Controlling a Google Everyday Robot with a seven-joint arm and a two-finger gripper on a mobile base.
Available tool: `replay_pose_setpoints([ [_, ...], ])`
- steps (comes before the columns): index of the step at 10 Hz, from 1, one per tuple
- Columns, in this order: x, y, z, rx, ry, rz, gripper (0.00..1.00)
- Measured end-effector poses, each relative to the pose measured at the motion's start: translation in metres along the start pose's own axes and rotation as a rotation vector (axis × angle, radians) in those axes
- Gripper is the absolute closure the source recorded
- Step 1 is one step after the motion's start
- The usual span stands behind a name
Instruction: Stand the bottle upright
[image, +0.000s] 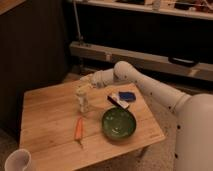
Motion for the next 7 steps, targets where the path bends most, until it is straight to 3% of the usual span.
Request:
replay_pose_setpoints([
  [7, -0.0015, 0.0019, -0.0014, -0.003, 0.003, -0.001, 0.35],
])
